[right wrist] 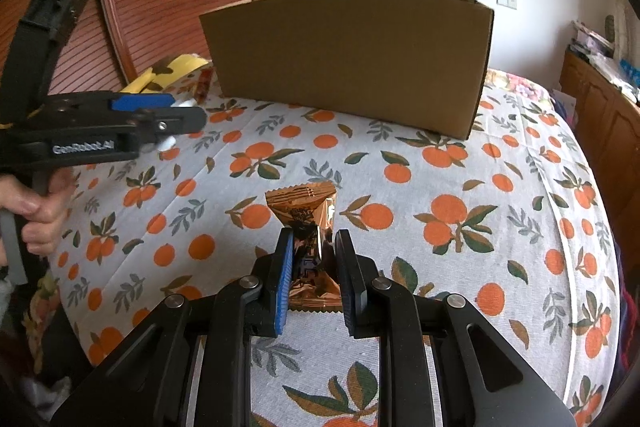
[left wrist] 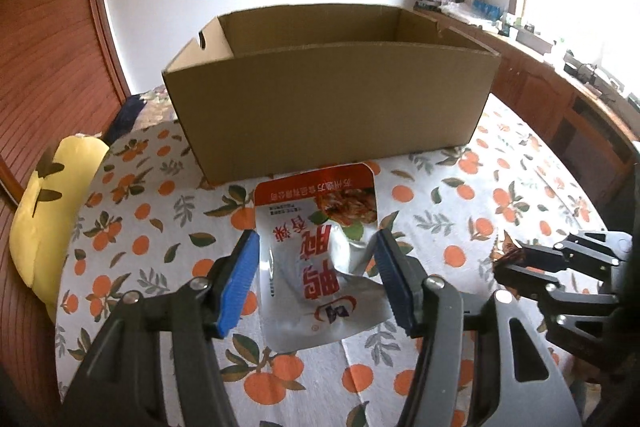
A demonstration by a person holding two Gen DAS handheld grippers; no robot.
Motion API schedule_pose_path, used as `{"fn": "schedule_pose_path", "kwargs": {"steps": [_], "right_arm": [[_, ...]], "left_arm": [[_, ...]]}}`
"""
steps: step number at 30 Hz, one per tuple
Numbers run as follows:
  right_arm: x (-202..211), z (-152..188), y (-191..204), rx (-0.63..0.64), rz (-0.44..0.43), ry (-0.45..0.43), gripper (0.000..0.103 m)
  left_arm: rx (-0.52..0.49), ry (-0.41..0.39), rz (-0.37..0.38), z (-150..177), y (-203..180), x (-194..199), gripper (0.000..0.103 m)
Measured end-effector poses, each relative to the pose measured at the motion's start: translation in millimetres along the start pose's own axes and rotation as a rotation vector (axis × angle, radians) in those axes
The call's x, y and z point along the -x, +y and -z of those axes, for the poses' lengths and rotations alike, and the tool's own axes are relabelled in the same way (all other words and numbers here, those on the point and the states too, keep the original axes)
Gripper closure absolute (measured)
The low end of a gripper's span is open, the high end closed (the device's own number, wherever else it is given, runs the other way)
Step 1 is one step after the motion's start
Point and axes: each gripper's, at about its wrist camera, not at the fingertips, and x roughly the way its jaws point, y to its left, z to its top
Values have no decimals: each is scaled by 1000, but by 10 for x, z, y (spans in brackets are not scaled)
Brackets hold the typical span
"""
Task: Organize snacks
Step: 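Carry red-white pouch with left tool and copper wrapper with right tool over box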
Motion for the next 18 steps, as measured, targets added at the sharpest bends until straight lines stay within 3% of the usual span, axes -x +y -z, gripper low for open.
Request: {"fn": "schedule_pose_path", "kwargs": {"steps": [10,18], "right_arm": [[100,-73,-79,-29,-9,-20,84],[378,-580,-124,12,-2,-91,84]], "left_arm": [[-20,-63,17,-114,-12,263,44],[-55,-119,10,-458,60,361,44]]}}
